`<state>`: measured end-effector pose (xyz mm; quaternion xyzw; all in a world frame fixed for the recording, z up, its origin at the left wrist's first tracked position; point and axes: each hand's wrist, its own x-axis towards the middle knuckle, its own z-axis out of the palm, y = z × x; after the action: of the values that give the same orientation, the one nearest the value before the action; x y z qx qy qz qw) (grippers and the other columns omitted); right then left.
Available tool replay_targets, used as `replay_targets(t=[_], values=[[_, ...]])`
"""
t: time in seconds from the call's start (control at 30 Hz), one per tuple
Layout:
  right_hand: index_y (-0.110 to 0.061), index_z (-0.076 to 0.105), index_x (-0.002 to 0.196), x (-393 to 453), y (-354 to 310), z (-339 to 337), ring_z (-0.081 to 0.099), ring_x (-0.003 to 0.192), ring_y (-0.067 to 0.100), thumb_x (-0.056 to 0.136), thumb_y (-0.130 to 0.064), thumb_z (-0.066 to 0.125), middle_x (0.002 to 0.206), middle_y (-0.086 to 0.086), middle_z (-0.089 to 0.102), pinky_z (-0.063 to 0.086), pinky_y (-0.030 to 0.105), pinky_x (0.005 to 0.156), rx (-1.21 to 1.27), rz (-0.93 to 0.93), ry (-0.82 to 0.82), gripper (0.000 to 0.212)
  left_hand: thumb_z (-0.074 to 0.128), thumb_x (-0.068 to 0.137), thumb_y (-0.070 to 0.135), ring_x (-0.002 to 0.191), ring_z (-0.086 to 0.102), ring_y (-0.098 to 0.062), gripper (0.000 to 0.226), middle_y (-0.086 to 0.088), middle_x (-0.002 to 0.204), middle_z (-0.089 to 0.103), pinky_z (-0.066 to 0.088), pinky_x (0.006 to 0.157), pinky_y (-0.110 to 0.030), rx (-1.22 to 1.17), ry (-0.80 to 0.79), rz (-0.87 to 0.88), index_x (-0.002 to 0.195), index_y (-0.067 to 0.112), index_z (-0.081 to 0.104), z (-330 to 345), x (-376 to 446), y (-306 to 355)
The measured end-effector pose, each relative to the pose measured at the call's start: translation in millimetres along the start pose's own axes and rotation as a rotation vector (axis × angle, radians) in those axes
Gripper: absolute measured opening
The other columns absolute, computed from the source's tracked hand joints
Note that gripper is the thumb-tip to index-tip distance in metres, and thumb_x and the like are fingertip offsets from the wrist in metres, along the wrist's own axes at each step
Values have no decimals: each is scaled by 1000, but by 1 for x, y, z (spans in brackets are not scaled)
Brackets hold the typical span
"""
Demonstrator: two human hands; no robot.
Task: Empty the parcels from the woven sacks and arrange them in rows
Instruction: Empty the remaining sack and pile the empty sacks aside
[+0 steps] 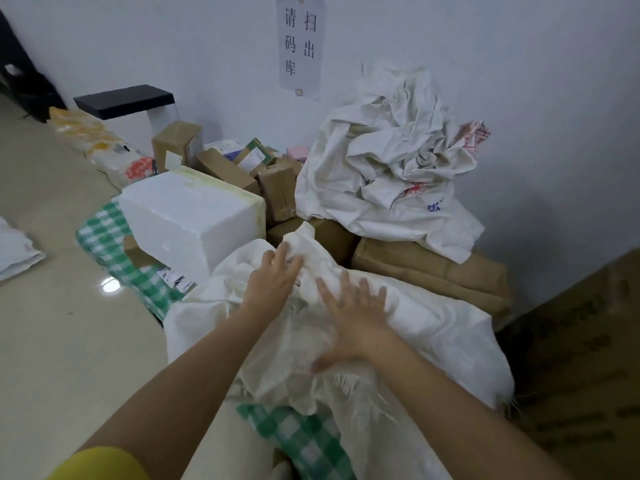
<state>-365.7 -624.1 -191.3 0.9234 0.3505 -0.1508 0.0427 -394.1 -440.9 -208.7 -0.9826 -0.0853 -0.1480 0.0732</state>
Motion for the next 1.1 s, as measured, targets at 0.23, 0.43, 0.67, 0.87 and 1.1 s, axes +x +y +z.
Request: replay_targets(t=[0.23,0.43,0.67,0.87,1.1], values=[[-35,-19,149,35,23,59,35,132,40,78,-51,72,157,12,-1,43,61,96,-23,108,98,116,65,83,45,141,25,-39,74,-20,157,14,54,86,-45,-5,-381,228,142,18,30,51,22,16],[-32,1,153,67,40,79,27,138,37,87,-36,67,155,15,18,31,50,108,159,120,-193,94,62,86,45,146,-1,-36,91,-11,158,-9,29,110,-53,-67,-906,290,151,21,4,66,40,29],[-34,28,146,99,65,36,44,124,34,81,-41,72,141,9,39,41,47,101,224,55,-434,78,62,77,66,145,11,-31,95,-1,160,-2,27,113,-48,-109,-1248,324,151,37,9,57,90,18],[-23,56,131,86,94,-40,55,106,16,94,-31,58,121,0,58,43,27,78,425,30,114,37,47,92,58,121,47,-14,50,8,144,42,34,99,-25,-339,-1196,329,138,38,45,8,144,7],[-9,71,96,110,123,-99,54,90,26,88,-17,64,93,7,62,47,35,75,210,-82,893,13,47,96,42,61,61,-11,30,5,69,61,51,59,-30,-590,-432,174,76,22,56,-53,193,7]])
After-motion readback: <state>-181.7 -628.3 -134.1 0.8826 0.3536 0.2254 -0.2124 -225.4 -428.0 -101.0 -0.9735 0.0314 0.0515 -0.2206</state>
